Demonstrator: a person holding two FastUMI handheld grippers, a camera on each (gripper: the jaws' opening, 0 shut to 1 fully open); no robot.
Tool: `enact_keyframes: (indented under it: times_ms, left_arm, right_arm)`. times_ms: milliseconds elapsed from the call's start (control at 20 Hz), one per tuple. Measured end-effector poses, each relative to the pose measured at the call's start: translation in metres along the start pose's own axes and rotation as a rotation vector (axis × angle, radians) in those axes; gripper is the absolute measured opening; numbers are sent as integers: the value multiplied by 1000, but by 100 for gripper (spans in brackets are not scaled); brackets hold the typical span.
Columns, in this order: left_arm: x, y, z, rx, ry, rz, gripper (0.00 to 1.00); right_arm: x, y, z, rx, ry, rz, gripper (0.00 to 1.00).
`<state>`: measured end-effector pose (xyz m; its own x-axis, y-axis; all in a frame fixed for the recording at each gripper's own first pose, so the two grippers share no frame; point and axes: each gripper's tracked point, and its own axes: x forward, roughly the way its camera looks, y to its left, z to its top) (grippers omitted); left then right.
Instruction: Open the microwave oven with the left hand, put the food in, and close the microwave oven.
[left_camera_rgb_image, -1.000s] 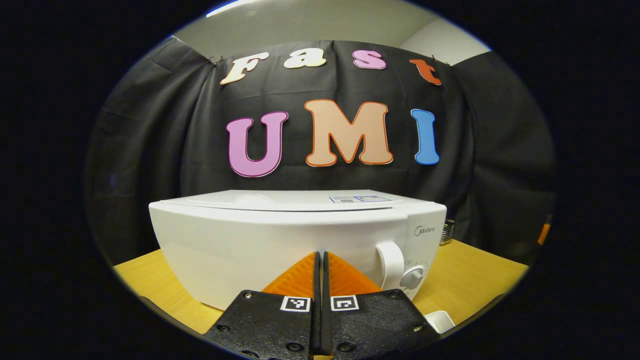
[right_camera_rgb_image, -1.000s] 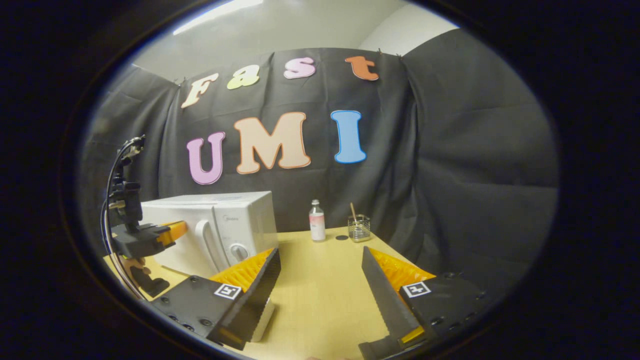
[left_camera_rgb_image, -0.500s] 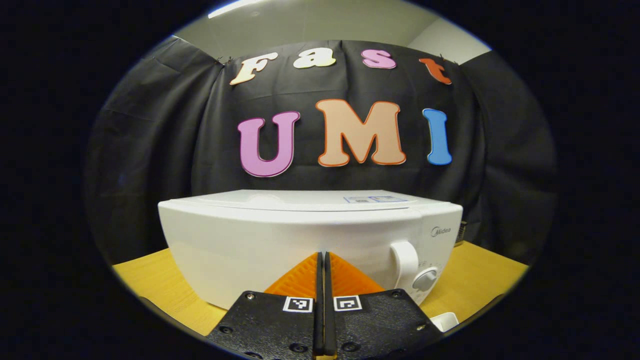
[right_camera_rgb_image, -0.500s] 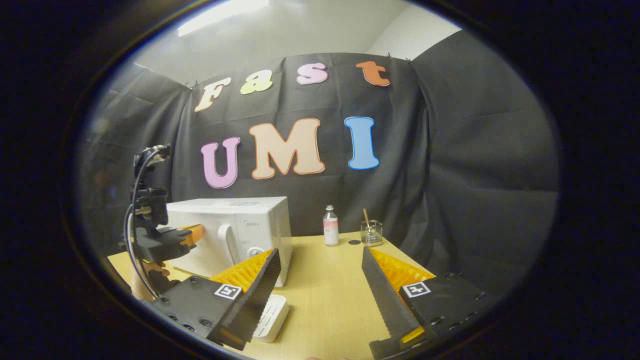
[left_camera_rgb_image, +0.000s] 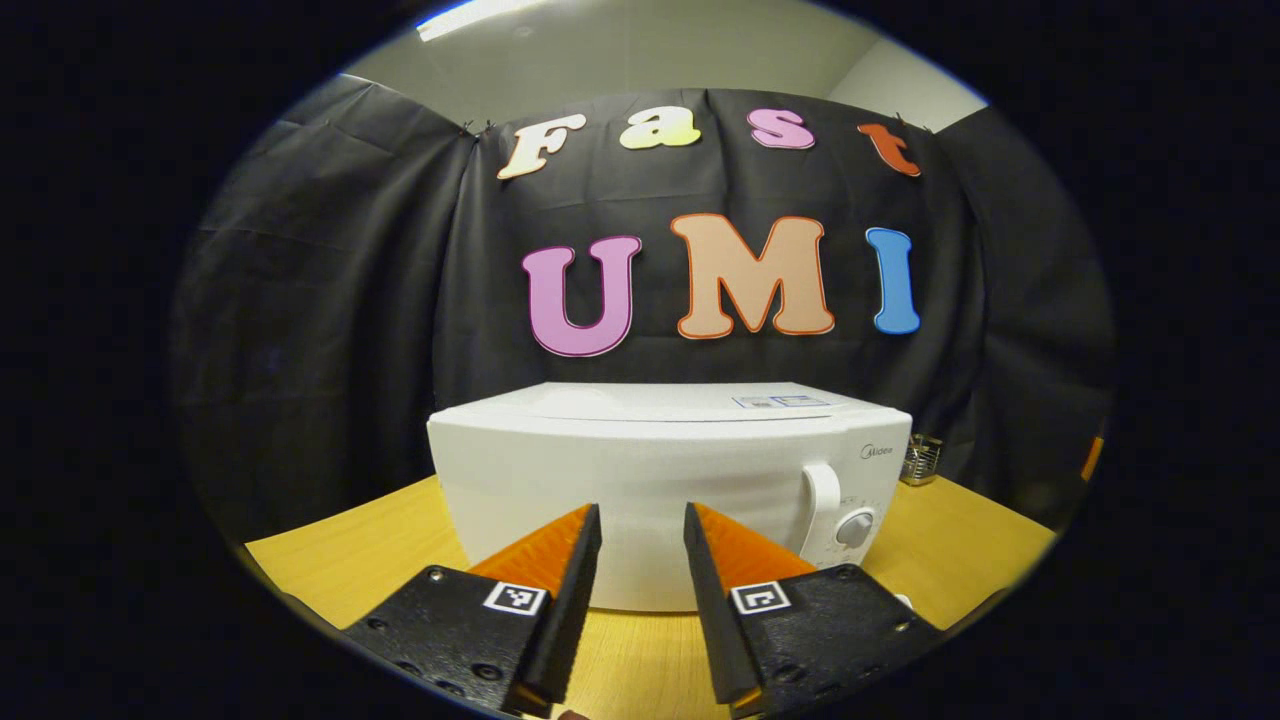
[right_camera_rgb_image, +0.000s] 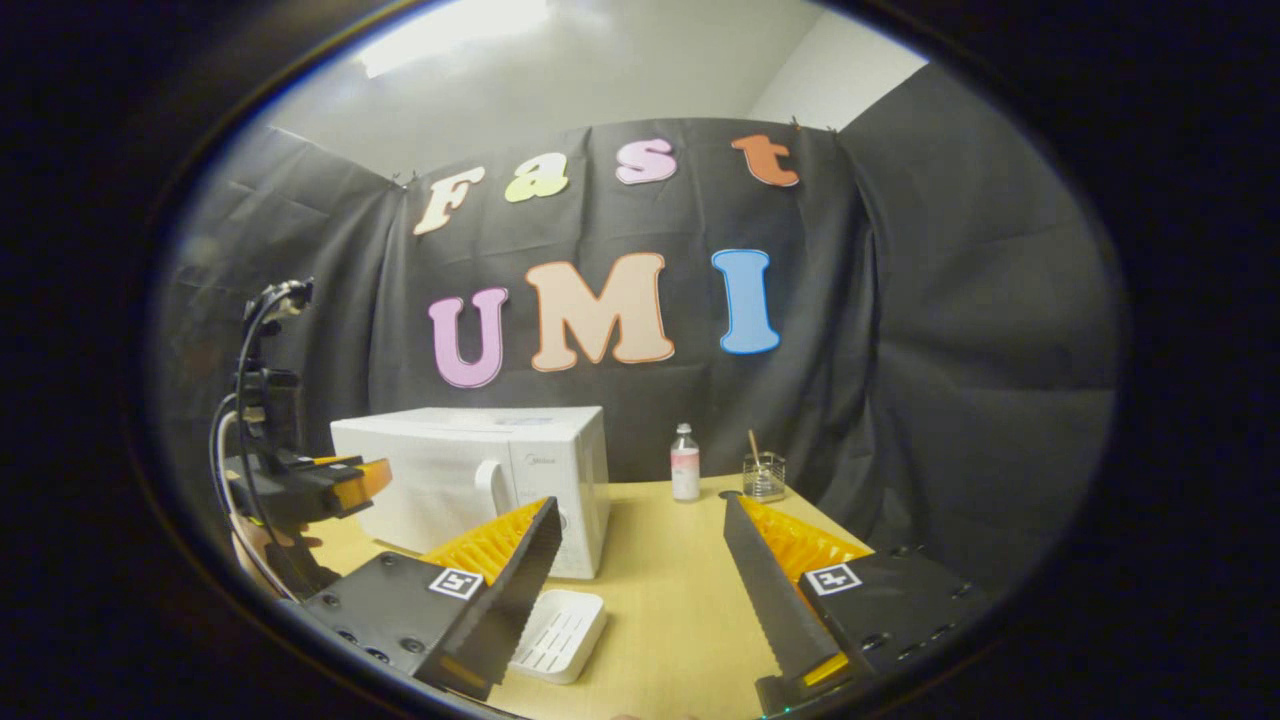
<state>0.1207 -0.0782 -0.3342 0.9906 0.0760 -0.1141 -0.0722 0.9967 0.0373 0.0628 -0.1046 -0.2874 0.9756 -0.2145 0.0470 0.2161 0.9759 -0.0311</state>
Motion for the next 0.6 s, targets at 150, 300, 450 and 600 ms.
enact_keyframes:
  times_ms: [150, 300, 450, 600]
  left_arm:
    - [-31, 1, 17, 1, -22, -3, 71]
    - [-55, -4, 32, -37, -45, -37, 81]
    - [-71, 1, 42, -36, -65, -32, 82]
    - [-87, 8, 50, -18, -90, -19, 90]
  right_arm:
    - [-8, 4, 7, -12, -20, 5, 100]
    - [-12, 6, 10, -9, -25, 6, 96]
    - [-15, 8, 10, -8, -22, 13, 96]
    - [-16, 11, 11, -9, -24, 17, 96]
